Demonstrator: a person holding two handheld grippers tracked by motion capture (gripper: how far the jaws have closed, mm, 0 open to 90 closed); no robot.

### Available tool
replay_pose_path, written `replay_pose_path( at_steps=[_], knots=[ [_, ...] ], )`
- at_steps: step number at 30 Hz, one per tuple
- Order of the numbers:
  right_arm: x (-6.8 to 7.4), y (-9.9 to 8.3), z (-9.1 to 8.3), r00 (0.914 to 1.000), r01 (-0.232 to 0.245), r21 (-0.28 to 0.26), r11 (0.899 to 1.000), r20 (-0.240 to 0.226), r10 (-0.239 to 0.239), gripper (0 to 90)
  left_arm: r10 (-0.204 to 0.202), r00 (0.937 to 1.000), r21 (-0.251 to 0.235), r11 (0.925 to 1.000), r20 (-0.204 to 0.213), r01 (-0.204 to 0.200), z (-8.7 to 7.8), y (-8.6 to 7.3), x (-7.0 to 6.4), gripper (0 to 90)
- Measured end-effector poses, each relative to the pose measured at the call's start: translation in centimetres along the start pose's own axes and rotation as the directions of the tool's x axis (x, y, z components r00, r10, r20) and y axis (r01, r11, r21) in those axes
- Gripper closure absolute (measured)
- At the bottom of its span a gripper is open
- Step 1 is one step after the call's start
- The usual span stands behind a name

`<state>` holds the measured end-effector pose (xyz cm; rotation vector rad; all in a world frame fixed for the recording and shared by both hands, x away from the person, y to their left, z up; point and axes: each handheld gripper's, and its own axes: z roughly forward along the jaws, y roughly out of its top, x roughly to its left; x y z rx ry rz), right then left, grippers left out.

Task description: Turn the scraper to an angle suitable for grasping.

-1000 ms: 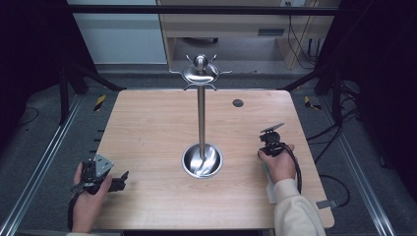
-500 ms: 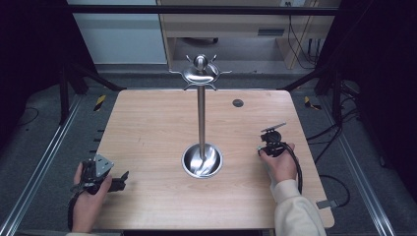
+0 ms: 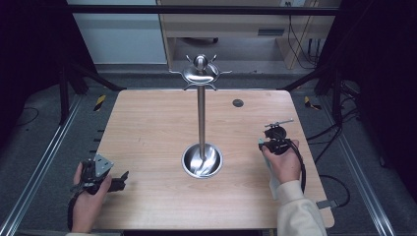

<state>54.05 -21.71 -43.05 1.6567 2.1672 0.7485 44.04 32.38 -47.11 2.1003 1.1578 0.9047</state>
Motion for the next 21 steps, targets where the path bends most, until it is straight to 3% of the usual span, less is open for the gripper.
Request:
replay_pose_path(
  at_steps=[21],
  knots=[
    [1.1, 1.3, -4.2, 0.9986, 0.052, -0.115, 0.992, -0.008, -0.053, 74.5, -0.002, 1.0, 0.002, 1.0, -0.003, 0.002, -0.1, -0.1, 0.1, 3.0]
  ],
)
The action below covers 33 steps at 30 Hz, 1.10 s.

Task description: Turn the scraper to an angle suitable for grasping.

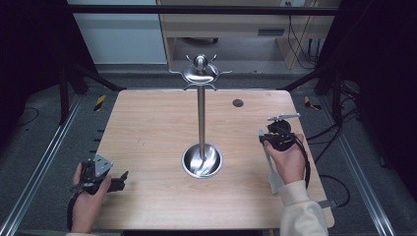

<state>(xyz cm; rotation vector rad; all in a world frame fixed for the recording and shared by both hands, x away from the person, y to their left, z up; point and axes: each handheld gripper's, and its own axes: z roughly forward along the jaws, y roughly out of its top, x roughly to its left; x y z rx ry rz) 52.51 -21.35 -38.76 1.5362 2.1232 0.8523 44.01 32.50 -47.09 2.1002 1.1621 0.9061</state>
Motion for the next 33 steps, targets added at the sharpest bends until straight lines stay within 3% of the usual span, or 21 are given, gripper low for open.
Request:
replay_pose_path(
  at_steps=[7, 12, 16, 22, 25, 33],
  knots=[
    [0.8, 1.2, -2.1, 0.9995, 0.032, -0.057, 0.998, -0.007, -0.032, 74.5, -0.004, 1.0, 0.0, 1.0, -0.003, 0.004, 0.0, -0.1, 0.1, 2.9],
    [1.8, 2.8, -4.1, 0.9974, 0.07, -0.116, 0.991, -0.012, -0.072, 74.5, -0.004, 1.0, 0.003, 1.0, -0.006, 0.004, 0.0, -0.2, 0.0, 2.9],
    [2.5, 4.2, -5.7, 0.9947, 0.093, -0.167, 0.982, -0.029, -0.099, 74.5, -0.005, 1.0, 0.005, 1.0, -0.007, 0.005, -0.1, -0.2, 0.1, 2.9],
    [3.2, 6.1, -7.6, 0.9933, 0.084, -0.245, 0.966, -0.056, -0.101, 74.5, -0.009, 0.9999, 0.003, 1.0, -0.008, 0.009, -0.1, -0.3, 0.1, 2.9],
    [4.0, 6.3, -8.6, 0.9914, 0.089, -0.287, 0.954, -0.066, -0.113, 74.4, -0.007, 1.0, 0.0, 1.0, -0.007, 0.007, -0.1, -0.2, 0.1, 3.0],
    [4.9, 5.9, -10.1, 0.9863, 0.108, -0.332, 0.937, -0.082, -0.143, 74.4, -0.002, 1.0, -0.005, 1.0, 0.003, 0.002, -0.1, 0.0, 0.0, 2.9]
  ],
)
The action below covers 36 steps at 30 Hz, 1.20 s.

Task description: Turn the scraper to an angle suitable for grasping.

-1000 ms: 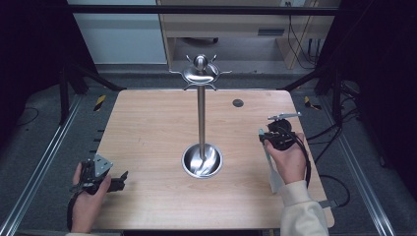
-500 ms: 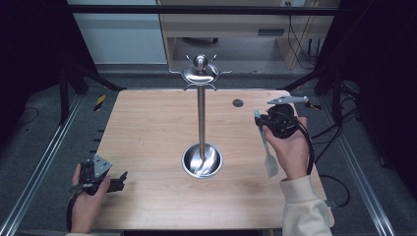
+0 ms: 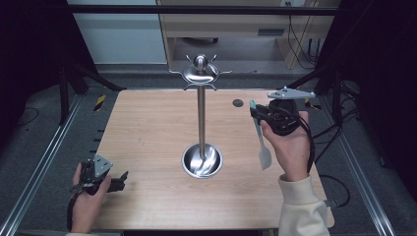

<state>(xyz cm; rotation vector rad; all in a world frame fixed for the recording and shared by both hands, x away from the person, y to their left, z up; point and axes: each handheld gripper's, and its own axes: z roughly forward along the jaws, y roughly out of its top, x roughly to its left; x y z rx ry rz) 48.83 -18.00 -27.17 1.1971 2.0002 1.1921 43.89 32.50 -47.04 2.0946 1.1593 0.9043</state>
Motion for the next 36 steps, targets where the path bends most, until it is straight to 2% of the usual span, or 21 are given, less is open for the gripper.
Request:
replay_pose_path(
  at_steps=[8, 14, 19, 27, 30, 36],
  knots=[
    [1.4, 0.7, -2.0, 0.9989, 0.025, -0.065, 0.998, -0.038, -0.028, 74.4, -0.002, 1.0, 0.002, 1.0, -0.007, 0.002, 0.0, 0.0, 0.1, 3.0],
    [2.2, 1.3, -3.5, 0.9975, 0.046, -0.118, 0.992, -0.048, -0.051, 74.4, -0.002, 1.0, 0.002, 1.0, -0.002, 0.002, 0.0, 0.0, 0.1, 3.0],
    [2.4, 1.4, -4.4, 0.997, 0.053, -0.141, 0.989, -0.048, -0.06, 74.4, 0.0, 1.0, -0.001, 1.0, -0.002, 0.0, 0.0, 0.0, 0.1, 3.3],
    [2.8, 2.0, -6.0, 0.9955, 0.066, -0.197, 0.978, -0.053, -0.078, 74.4, -0.005, 1.0, -0.002, 1.0, -0.008, 0.005, -0.1, -0.1, 0.1, 3.1],
    [3.3, 2.1, -6.8, 0.9937, 0.078, -0.226, 0.971, -0.061, -0.094, 74.4, -0.004, 1.0, -0.001, 1.0, -0.008, 0.004, -0.1, -0.1, 0.1, 3.1],
    [3.8, 2.3, -7.2, 0.9914, 0.097, -0.251, 0.963, -0.061, -0.116, 74.4, -0.007, 1.0, -0.002, 1.0, -0.006, 0.007, 0.0, -0.1, 0.2, 3.1]
  ],
)
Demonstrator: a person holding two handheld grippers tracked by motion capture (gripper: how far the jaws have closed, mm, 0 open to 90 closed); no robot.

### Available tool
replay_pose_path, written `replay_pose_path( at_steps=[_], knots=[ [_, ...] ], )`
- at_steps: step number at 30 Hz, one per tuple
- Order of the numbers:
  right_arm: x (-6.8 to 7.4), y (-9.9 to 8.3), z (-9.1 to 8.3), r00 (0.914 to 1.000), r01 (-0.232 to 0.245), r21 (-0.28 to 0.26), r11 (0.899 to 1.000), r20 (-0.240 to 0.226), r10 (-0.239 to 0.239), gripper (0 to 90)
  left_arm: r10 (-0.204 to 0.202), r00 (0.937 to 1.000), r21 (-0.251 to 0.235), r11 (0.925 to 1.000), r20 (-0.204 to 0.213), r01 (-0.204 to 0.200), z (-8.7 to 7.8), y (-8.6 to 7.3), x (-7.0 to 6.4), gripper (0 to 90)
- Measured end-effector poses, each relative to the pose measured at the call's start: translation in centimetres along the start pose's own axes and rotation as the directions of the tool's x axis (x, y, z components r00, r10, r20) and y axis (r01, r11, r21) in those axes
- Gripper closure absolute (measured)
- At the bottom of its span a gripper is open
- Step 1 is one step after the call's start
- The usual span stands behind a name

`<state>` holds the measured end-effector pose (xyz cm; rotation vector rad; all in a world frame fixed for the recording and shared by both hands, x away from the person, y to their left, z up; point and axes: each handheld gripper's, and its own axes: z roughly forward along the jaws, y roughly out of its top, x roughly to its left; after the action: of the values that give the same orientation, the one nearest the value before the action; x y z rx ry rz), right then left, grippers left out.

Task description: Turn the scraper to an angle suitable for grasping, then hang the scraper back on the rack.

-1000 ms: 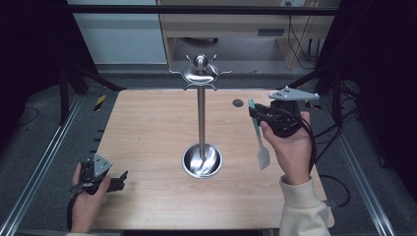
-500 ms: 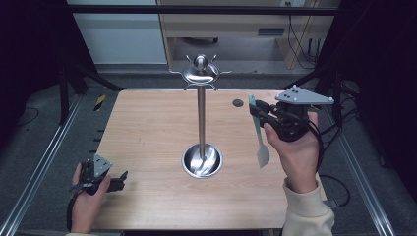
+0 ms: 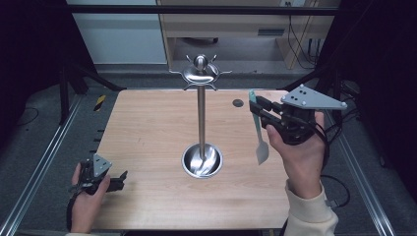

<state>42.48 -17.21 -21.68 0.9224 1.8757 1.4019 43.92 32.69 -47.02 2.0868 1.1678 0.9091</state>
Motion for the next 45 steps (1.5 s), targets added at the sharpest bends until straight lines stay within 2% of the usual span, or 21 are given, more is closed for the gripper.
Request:
replay_pose_path(
  at_steps=[7, 14, 45],
  knots=[
    [1.4, 0.6, -0.6, 0.9993, 0.023, -0.039, 0.999, -0.03, -0.024, 74.3, -0.002, 1.0, 0.0, 1.0, -0.003, 0.002, -0.1, 0.0, 0.1, 3.0],
    [1.8, 0.8, -0.8, 0.999, 0.03, -0.067, 0.997, -0.032, -0.032, 74.3, -0.001, 1.0, 0.0, 1.0, -0.004, 0.001, 0.0, 0.0, 0.0, 2.9],
    [3.3, 0.8, 0.1, 0.9969, 0.042, -0.091, 0.995, -0.062, -0.048, 74.3, -0.001, 1.0, -0.001, 1.0, -0.005, 0.001, 0.0, 0.0, 0.0, 2.9]
  ],
)
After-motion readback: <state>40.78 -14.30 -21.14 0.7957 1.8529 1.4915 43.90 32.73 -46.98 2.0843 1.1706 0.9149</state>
